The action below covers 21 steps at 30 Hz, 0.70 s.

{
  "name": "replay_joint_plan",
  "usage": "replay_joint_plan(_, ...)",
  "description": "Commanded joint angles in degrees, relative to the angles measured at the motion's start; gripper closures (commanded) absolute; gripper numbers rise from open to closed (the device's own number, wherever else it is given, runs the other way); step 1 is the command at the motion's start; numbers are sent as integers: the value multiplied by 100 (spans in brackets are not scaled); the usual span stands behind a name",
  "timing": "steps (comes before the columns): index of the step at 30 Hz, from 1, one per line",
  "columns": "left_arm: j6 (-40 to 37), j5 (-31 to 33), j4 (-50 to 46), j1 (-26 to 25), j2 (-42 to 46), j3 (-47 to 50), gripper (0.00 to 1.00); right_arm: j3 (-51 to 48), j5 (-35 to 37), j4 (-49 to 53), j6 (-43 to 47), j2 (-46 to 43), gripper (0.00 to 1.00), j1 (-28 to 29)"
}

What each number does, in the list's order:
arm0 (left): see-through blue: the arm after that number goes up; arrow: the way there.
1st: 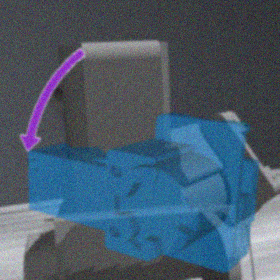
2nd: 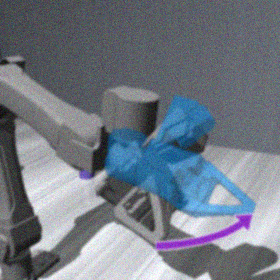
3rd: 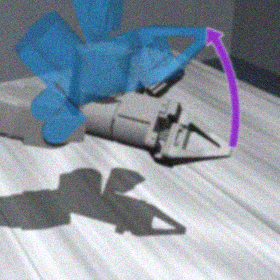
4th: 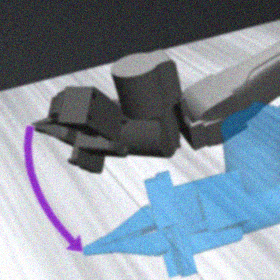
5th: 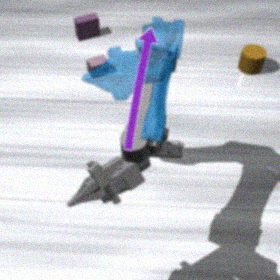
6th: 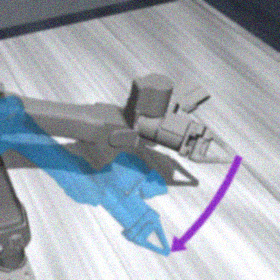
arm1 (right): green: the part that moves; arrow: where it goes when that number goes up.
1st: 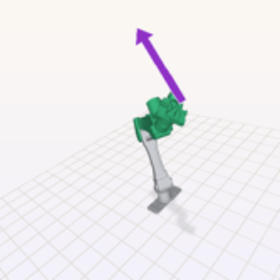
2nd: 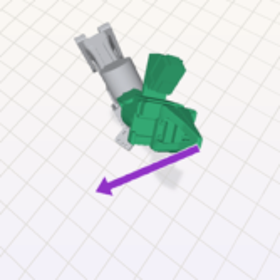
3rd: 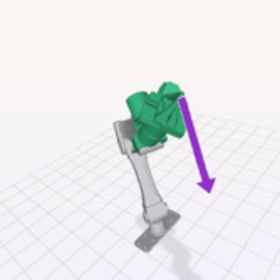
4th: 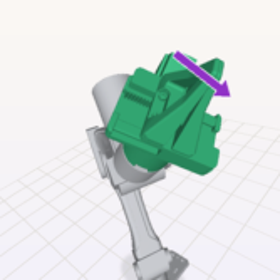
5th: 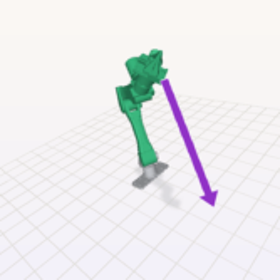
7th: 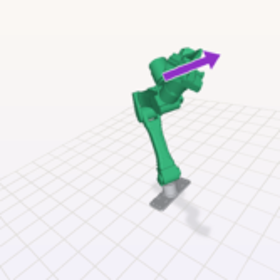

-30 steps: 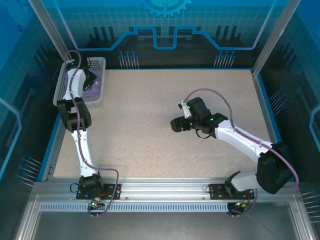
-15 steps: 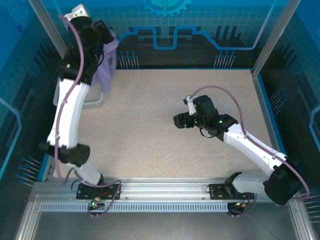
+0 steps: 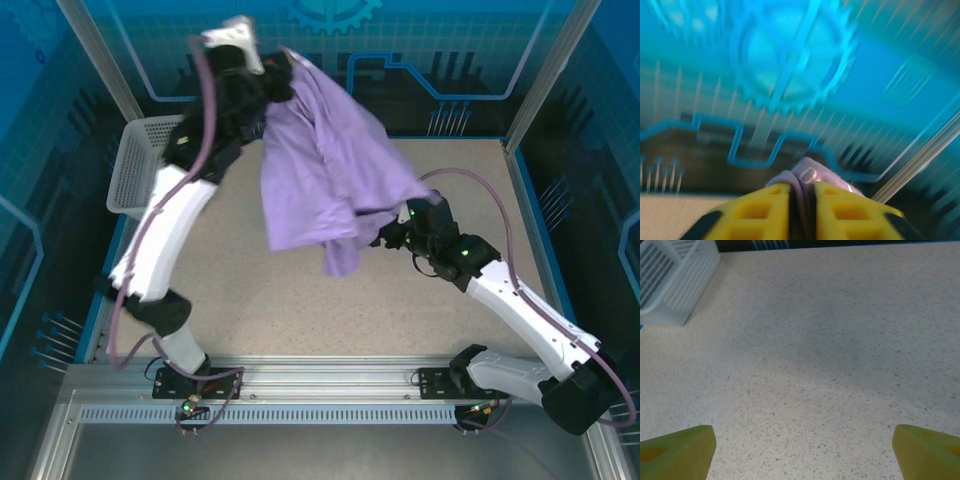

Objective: Fold and stack the t-shirts

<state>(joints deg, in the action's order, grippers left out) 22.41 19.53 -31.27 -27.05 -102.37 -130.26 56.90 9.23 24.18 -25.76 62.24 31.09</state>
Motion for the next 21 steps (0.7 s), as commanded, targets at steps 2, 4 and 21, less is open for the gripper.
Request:
replay_joint_plan(2, 718, -611, -1633, 456, -1499, -505, 33, -177, -209, 582, -750, -246, 6, -654)
replay_joint_plan(4, 1079, -776, -2366, 760, -2003, -864, 20, -289, -291, 914, -1004, -287, 3, -1040)
replay_joint_plan(21, 3474, -2937, 960, 293, 1046, 6673, 9, -682, -2213, 714, -1079, 1886, 21, -1214)
